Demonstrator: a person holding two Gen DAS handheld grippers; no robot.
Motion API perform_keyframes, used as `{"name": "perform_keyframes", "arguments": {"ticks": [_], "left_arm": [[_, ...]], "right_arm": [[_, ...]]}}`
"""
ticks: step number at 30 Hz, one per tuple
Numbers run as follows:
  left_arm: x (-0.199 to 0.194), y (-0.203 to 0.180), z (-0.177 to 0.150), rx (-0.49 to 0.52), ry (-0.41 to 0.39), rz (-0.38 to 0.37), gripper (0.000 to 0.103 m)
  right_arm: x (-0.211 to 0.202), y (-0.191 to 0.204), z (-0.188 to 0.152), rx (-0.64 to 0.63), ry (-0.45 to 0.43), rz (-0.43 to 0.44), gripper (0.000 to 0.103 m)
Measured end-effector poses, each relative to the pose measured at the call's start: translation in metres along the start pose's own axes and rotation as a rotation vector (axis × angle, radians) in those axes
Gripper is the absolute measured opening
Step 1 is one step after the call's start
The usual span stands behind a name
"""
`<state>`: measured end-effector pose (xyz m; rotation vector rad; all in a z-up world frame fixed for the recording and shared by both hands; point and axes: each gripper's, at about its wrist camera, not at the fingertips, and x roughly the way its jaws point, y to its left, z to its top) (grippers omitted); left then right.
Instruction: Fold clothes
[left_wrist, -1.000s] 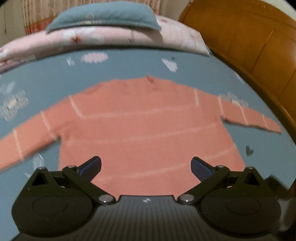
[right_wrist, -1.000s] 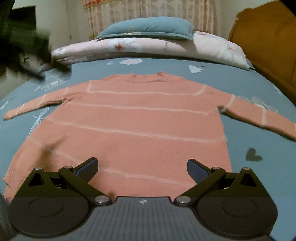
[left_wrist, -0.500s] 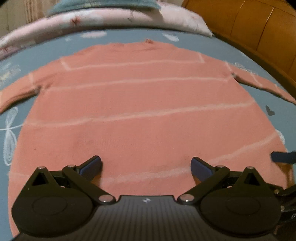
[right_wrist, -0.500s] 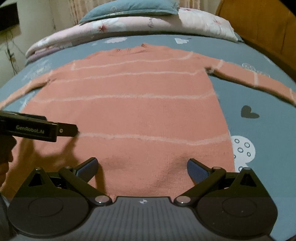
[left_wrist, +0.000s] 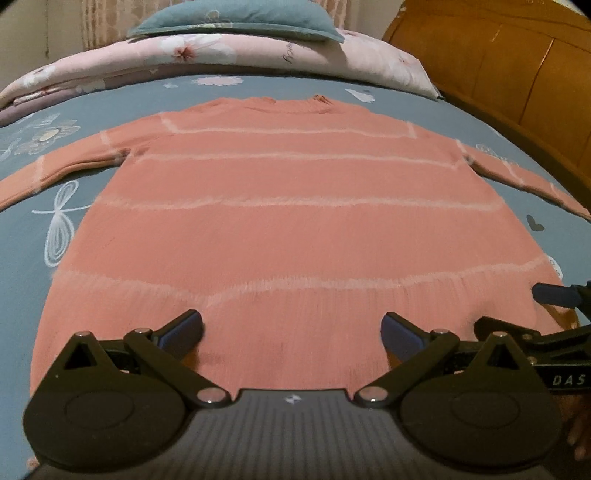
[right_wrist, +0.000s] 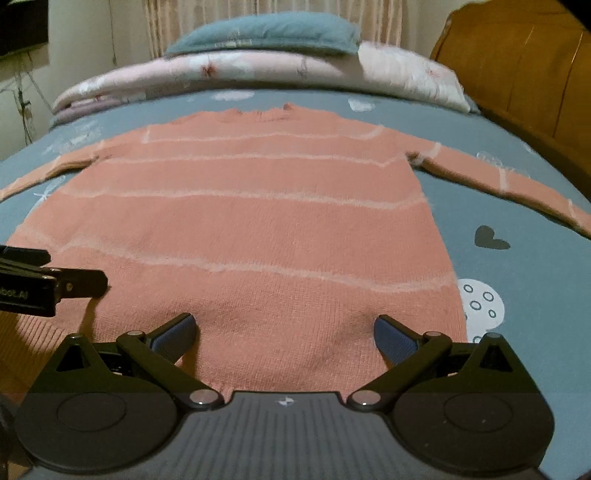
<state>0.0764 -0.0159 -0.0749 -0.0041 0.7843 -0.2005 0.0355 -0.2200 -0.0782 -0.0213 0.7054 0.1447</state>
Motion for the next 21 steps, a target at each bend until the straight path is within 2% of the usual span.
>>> {"name": "perform_keyframes", "arguments": {"ticks": [5, 13, 18, 21], "left_arm": [[-0.008, -0.001, -0.007, -0.01, -0.01, 0.014, 0.102], [-0.014, -0.005, -0.018, 0.054, -0.018, 0.036, 0.102], [-0.015, -0.002, -0.022, 0.058, -0.036, 0.026, 0.102], [-0.016, -0.001, -0.023, 0.061, -0.04, 0.021, 0.102]], "right_arm": [[-0.002, 0.0, -0.001, -0.007, -0.018, 0.002, 0.103], [-0.013, 0.005, -0.011, -0.009, -0.015, -0.031, 0.103], [-0.029, 0.001, -0.024, 0.018, 0.009, -0.034, 0.103], [-0.038, 0.001, -0.023, 0.001, 0.053, -0.033, 0.103]]}}
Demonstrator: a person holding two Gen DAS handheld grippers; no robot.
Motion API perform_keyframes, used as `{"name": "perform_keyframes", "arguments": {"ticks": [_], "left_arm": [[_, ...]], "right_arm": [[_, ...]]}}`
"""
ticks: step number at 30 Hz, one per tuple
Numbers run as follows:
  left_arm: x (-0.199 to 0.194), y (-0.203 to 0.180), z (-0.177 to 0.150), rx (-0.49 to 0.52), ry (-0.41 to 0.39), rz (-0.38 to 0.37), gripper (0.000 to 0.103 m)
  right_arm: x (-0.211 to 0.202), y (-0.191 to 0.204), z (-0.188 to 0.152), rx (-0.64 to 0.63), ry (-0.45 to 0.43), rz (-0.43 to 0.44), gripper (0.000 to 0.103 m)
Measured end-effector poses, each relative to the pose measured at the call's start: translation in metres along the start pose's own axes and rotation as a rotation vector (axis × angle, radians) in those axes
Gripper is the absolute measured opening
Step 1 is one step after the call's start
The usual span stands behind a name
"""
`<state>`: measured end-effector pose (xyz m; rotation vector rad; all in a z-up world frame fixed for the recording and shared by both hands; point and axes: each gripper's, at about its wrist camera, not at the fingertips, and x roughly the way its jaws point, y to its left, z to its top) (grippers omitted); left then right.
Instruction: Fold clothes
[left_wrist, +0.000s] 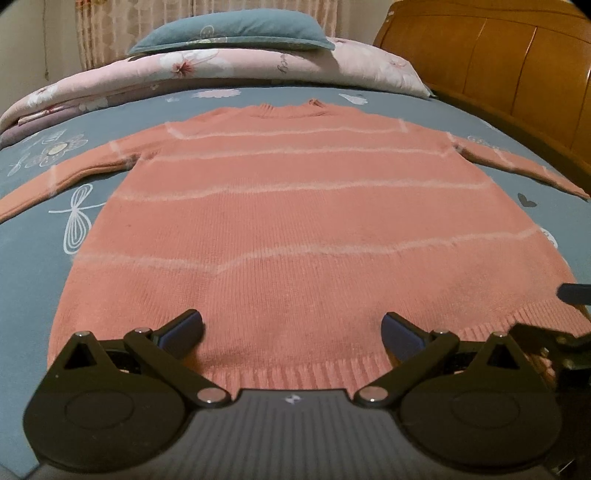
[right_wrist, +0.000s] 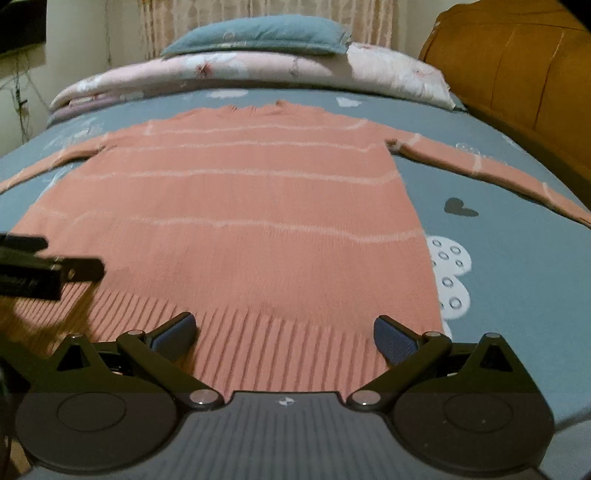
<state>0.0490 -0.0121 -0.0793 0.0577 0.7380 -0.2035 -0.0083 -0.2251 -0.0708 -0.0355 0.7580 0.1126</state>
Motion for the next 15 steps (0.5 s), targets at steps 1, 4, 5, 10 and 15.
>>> {"name": "perform_keyframes", "arguments": {"ticks": [1, 4, 5, 10, 15], "left_arm": [[0.0, 0.001, 0.0, 0.002, -0.001, -0.003, 0.102], [-0.002, 0.005, -0.002, -0.007, -0.01, -0.023, 0.102], [-0.002, 0.006, -0.002, -0.011, -0.013, -0.029, 0.102], [-0.002, 0.008, -0.003, -0.021, -0.025, -0.034, 0.102], [-0.001, 0.004, -0.006, 0.004, -0.038, -0.021, 0.102]], "right_arm": [[-0.003, 0.0, 0.002, 0.0, 0.008, -0.004, 0.103], [-0.008, -0.001, 0.02, 0.006, -0.024, -0.04, 0.103], [-0.008, -0.001, 0.028, 0.005, -0.046, -0.052, 0.103], [0.027, 0.015, 0.063, -0.068, -0.041, -0.023, 0.103], [0.054, 0.015, 0.054, -0.083, 0.033, -0.01, 0.103]]}}
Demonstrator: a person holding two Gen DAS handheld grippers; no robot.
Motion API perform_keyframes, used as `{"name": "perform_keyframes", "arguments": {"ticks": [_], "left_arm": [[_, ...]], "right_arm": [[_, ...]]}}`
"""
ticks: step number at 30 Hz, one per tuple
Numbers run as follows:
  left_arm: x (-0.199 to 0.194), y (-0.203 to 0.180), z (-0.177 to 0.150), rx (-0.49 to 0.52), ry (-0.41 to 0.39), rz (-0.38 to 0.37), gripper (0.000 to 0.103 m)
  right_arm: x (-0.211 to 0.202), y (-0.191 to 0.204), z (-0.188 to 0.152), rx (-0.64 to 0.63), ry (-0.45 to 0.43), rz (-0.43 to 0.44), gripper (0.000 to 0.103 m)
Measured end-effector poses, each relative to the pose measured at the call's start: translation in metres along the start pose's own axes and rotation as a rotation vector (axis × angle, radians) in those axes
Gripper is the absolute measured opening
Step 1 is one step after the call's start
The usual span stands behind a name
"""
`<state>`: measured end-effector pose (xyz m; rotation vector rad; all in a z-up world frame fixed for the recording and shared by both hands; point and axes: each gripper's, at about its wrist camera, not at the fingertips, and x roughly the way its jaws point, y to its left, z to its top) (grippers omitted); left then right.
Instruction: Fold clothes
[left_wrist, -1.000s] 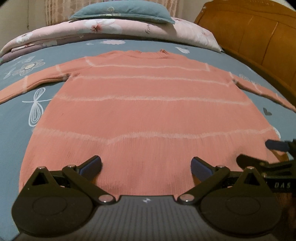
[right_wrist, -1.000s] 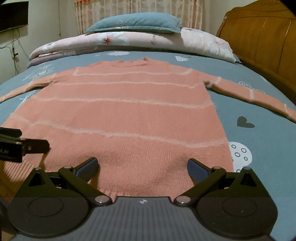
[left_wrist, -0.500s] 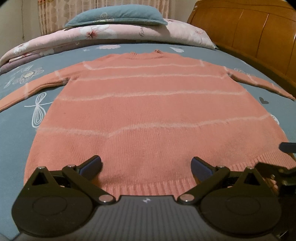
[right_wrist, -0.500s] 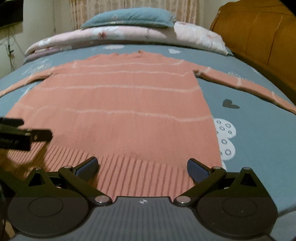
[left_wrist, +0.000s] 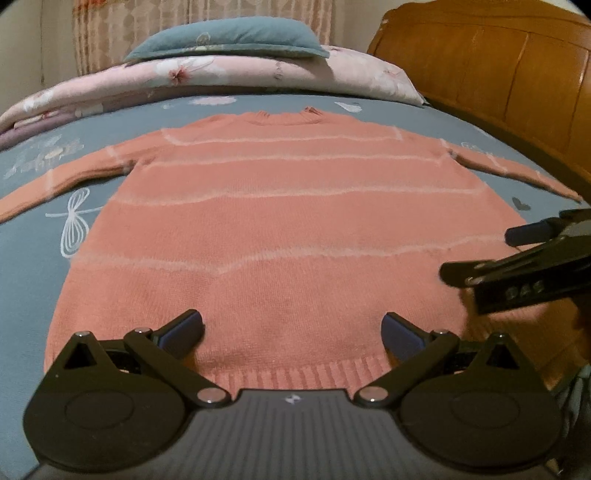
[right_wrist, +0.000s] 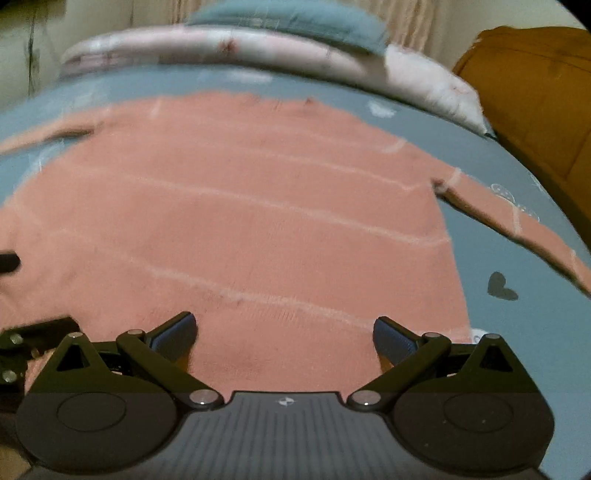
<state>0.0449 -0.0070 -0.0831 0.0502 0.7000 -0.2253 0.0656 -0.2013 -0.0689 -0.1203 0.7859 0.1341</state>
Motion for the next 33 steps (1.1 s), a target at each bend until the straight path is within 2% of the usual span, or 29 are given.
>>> {"name": "perform_keyframes", "arguments": {"ticks": [2, 8, 11, 14, 17, 22, 25, 33], "left_arm": [[0.0, 0.001, -0.001, -0.005, -0.011, -0.002, 0.102], [0.0, 0.001, -0.002, -0.002, -0.032, 0.006, 0.102], [-0.001, 0.005, -0.001, -0.018, -0.042, -0.011, 0.102], [-0.002, 0.01, -0.002, -0.04, -0.058, -0.032, 0.102], [-0.001, 0.01, -0.003, -0.037, -0.064, -0.032, 0.102], [0.0, 0.004, -0.004, 0.001, -0.059, -0.011, 0.102], [-0.002, -0.004, 0.001, 0.001, -0.032, 0.027, 0.102], [-0.006, -0.013, -0.004, 0.01, -0.026, -0.015, 0.102]], "right_arm": [[-0.006, -0.019, -0.009, 0.079, 0.022, 0.023, 0.103], [-0.026, -0.028, -0.022, 0.061, 0.072, 0.004, 0.103], [-0.031, -0.015, -0.012, 0.027, 0.018, -0.01, 0.103], [-0.029, 0.003, 0.001, -0.038, -0.042, 0.029, 0.103], [-0.013, 0.019, 0.005, -0.104, -0.016, 0.034, 0.103], [-0.01, 0.002, -0.01, 0.017, 0.007, 0.087, 0.103], [-0.02, -0.001, -0.022, -0.013, -0.006, 0.073, 0.103], [-0.023, 0.0, -0.03, 0.015, -0.036, 0.051, 0.103]]}}
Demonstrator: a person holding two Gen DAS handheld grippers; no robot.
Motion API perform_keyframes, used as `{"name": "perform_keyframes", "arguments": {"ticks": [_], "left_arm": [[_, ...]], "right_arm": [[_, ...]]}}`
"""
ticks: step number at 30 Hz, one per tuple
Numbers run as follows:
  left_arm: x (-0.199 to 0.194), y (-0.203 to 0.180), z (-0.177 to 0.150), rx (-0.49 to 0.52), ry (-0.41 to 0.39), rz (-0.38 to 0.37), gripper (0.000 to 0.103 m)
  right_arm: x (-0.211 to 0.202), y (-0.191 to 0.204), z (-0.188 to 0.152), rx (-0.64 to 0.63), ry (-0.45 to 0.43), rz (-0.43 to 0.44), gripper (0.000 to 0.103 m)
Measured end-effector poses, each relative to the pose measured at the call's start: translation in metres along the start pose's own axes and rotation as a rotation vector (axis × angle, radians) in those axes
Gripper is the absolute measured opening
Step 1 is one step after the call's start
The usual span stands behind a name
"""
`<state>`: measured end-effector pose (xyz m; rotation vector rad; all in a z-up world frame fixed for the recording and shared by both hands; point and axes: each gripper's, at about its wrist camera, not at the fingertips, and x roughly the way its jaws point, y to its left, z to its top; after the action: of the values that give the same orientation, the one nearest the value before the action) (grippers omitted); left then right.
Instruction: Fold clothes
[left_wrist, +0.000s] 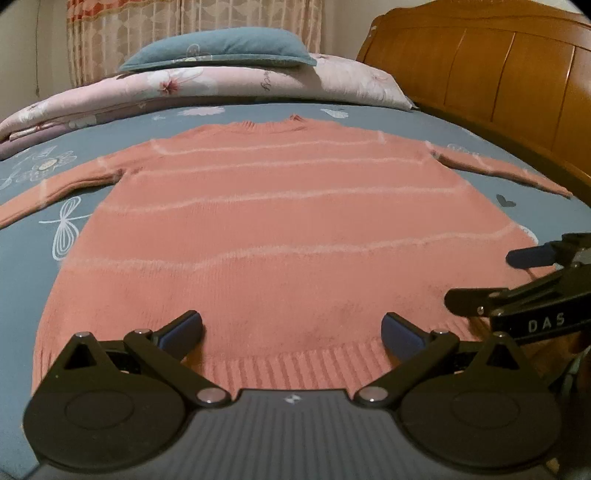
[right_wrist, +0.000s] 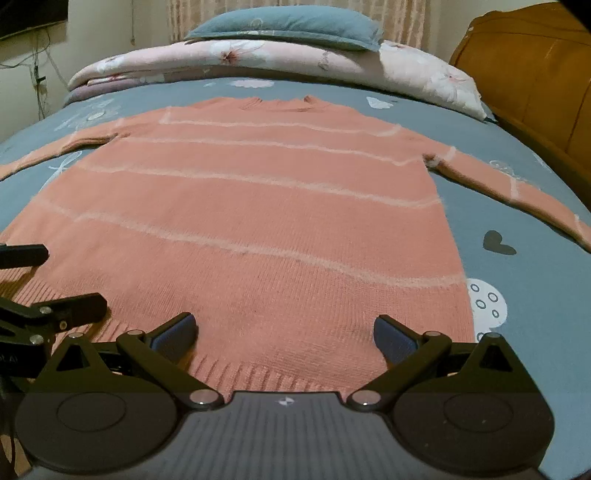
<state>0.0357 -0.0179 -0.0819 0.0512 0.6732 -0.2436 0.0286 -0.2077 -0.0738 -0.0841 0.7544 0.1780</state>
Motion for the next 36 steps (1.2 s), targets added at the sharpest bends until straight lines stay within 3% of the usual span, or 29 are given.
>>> {"name": "perform_keyframes", "arguments": {"ticks": [13, 17, 21, 25, 36], "left_arm": [[-0.003, 0.001, -0.004, -0.037, -0.011, -0.004, 0.102], [-0.002, 0.001, -0.004, -0.042, -0.013, 0.001, 0.102], [-0.003, 0.0, -0.002, -0.036, 0.007, 0.006, 0.102], [-0.004, 0.004, -0.001, -0.046, 0.017, -0.001, 0.102], [-0.004, 0.002, -0.001, -0.026, 0.038, 0.017, 0.102]], "right_arm": [[-0.021, -0.009, -0.02, 0.045, -0.07, 0.018, 0.103], [-0.019, -0.015, -0.006, 0.079, -0.117, 0.021, 0.103], [-0.002, -0.024, 0.0, 0.128, -0.062, 0.014, 0.103], [-0.002, -0.023, -0.009, 0.081, -0.069, -0.004, 0.103], [-0.017, -0.041, -0.02, 0.124, -0.045, 0.007, 0.103]]}}
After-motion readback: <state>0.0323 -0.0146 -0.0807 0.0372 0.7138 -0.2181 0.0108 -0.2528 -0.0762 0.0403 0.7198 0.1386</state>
